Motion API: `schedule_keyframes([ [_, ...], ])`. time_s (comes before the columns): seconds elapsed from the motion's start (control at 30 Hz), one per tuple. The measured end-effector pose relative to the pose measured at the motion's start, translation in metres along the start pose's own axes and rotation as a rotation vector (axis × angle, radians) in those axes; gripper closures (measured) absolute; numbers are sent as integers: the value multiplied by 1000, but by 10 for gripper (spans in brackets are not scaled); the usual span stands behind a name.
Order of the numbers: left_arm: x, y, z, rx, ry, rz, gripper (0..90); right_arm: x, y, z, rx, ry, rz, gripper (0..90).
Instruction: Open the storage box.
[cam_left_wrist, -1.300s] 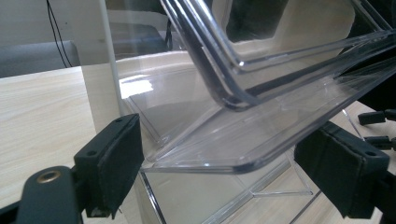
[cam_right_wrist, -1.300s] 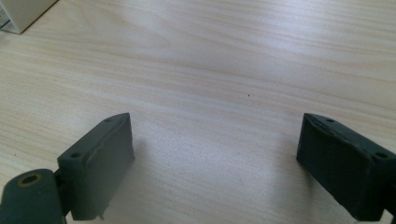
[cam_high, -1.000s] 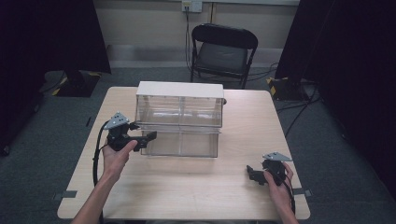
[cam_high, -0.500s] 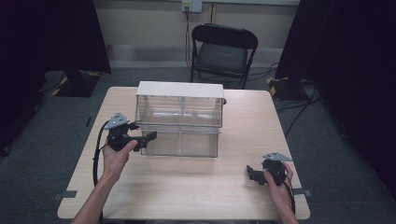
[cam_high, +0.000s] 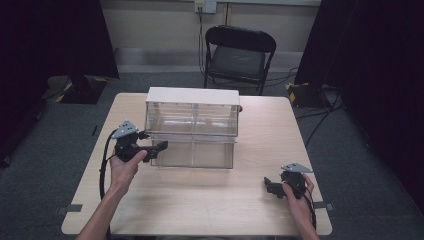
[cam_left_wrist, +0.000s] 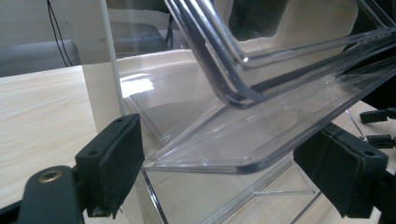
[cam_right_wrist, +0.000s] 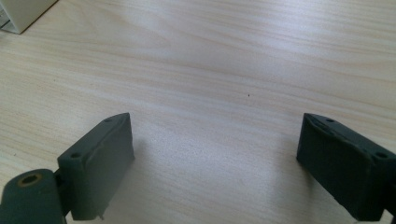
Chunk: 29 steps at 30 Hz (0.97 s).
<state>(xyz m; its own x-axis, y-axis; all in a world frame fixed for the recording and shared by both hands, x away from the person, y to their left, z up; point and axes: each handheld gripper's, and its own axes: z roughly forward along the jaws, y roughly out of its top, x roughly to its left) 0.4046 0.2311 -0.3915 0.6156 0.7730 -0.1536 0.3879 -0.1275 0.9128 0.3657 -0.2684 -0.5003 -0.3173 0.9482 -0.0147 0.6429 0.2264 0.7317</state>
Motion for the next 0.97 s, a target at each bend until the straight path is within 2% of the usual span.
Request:
schedule_keyframes([
  [0.97,0,0,1,-1,-4,-4,162,0,0,0,0,0,0,101],
])
